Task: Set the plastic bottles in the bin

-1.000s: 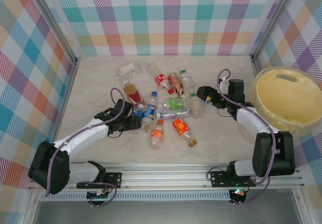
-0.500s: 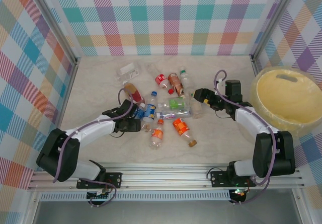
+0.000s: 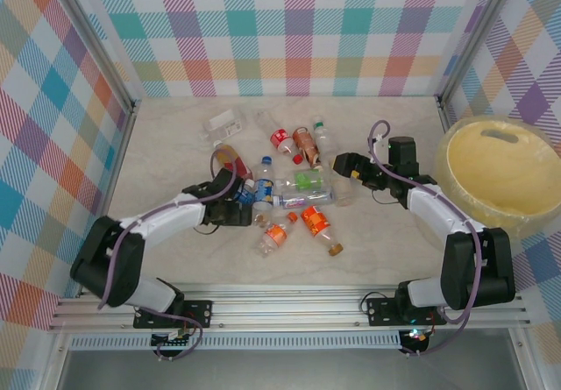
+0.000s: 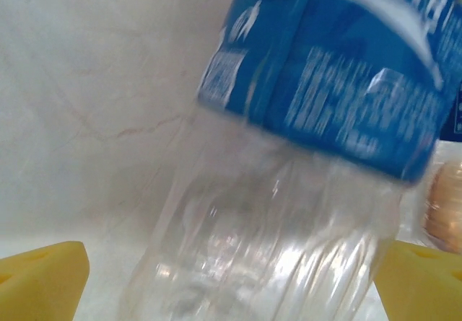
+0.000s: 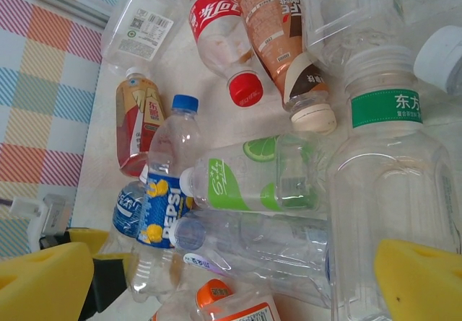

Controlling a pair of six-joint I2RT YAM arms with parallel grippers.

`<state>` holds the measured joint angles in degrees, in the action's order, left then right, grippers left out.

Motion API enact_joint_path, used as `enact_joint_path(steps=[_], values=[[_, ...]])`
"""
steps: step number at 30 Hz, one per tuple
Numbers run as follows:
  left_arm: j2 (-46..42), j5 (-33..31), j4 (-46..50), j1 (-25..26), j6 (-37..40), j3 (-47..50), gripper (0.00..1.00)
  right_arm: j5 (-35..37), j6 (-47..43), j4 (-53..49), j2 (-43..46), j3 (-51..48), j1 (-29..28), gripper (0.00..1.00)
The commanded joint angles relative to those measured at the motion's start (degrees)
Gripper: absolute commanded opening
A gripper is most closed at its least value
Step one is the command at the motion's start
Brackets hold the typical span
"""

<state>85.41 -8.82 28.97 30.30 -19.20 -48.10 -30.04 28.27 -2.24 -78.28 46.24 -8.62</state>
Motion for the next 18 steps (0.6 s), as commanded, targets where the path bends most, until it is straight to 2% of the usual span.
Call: enact_joint_path(steps=[1,9,18], values=[[5.8,1.0,4.1,0.0,2.0,-4.2,0.96,0.7,-1.9,0.6,0.6,1.9,-0.3,1.00],[4.7,-0.2,3.5,0.5,2.2,-4.0,0.77,1.0,-2.8,0.7,1.0,1.6,-0.4,1.00],[-3.5,-1.4,4.7,0.5,2.2,-1.3,0.61,2.4,-2.2,2.4,2.2,1.9,-0.3,1.00]])
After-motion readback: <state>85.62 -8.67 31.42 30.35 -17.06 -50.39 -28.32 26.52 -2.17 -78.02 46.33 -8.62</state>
